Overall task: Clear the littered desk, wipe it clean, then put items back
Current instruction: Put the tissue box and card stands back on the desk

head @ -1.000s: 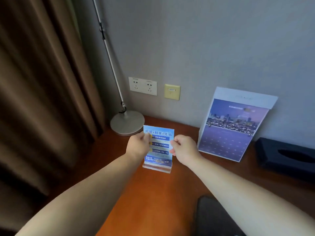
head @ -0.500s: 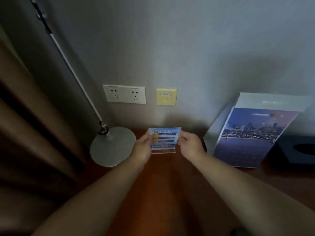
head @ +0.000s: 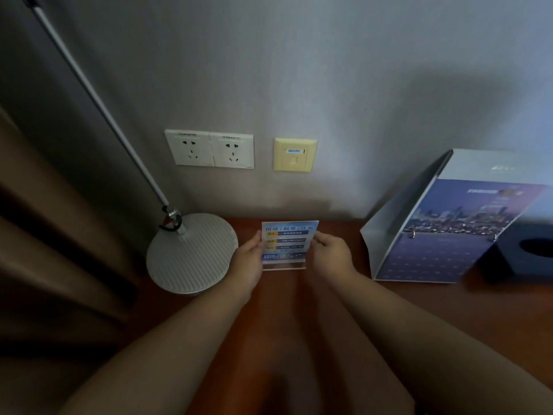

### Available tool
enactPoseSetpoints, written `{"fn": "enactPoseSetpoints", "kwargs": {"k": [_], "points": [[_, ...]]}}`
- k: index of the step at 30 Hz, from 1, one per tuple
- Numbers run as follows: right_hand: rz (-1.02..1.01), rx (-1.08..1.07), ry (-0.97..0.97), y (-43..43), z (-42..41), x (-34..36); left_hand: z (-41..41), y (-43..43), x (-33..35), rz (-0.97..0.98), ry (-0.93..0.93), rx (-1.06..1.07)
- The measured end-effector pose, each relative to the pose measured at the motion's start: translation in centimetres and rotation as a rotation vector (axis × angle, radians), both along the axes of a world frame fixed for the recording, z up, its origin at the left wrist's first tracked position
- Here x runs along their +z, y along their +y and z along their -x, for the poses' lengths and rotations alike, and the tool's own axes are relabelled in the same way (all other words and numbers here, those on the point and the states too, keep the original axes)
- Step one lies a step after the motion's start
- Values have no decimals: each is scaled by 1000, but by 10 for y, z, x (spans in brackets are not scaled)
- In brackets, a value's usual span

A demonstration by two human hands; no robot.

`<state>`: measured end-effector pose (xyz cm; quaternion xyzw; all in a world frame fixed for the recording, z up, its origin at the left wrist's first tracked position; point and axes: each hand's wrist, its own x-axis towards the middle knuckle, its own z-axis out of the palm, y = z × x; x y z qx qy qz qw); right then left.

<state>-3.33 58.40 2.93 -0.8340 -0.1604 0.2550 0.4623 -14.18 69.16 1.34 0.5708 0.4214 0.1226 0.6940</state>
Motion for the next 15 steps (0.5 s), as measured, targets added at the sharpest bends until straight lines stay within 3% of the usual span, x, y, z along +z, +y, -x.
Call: {"fn": "enactPoseSetpoints", "kwargs": {"k": [15], "points": [[96,-62,74,-1,6,-19,0,-10,-4,60,28,37]]}}
